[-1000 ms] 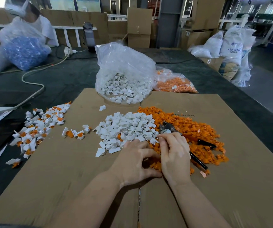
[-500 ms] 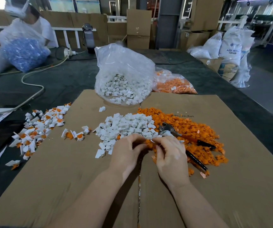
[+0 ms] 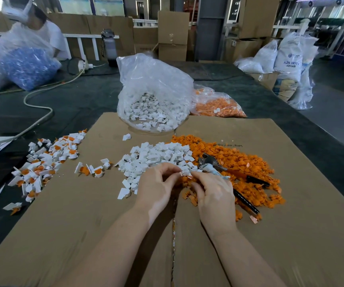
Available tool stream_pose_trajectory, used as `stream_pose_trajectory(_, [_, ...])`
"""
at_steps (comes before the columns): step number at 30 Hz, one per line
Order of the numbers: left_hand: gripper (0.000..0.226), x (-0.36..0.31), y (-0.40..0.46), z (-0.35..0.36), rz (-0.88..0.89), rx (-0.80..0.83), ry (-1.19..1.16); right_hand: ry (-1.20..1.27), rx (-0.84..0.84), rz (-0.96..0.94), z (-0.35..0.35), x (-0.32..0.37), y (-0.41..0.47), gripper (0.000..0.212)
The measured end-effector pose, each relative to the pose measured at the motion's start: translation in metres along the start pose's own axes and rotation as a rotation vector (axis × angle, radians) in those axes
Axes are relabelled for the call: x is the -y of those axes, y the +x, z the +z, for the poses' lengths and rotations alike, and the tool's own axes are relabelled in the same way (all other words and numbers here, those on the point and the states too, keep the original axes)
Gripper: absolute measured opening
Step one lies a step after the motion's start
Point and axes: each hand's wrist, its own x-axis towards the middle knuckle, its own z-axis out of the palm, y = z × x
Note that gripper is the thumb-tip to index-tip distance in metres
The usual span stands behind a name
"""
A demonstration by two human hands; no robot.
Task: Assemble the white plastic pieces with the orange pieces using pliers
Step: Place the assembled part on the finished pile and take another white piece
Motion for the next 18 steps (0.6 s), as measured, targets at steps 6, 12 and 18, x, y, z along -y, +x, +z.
stream_pose_trajectory(6, [0.011, 0.008, 0.007, -0.007, 0.058, -0.05, 0.349, -0.095, -0.026, 0.057, 0.003, 0.0, -0.001, 0.034])
stream_pose_trajectory(12, [0.022, 0.01, 0.011, -0.003, 0.165, -0.013, 0.514, -0.043, -0.027, 0.116, 0.003, 0.0, -0.002, 0.032])
stream_pose_trajectory(18, [0.028, 0.013, 0.012, -0.002, 0.192, 0.029, 0.532, 0.059, -0.01, 0.081, 0.001, -0.003, -0.001, 0.016])
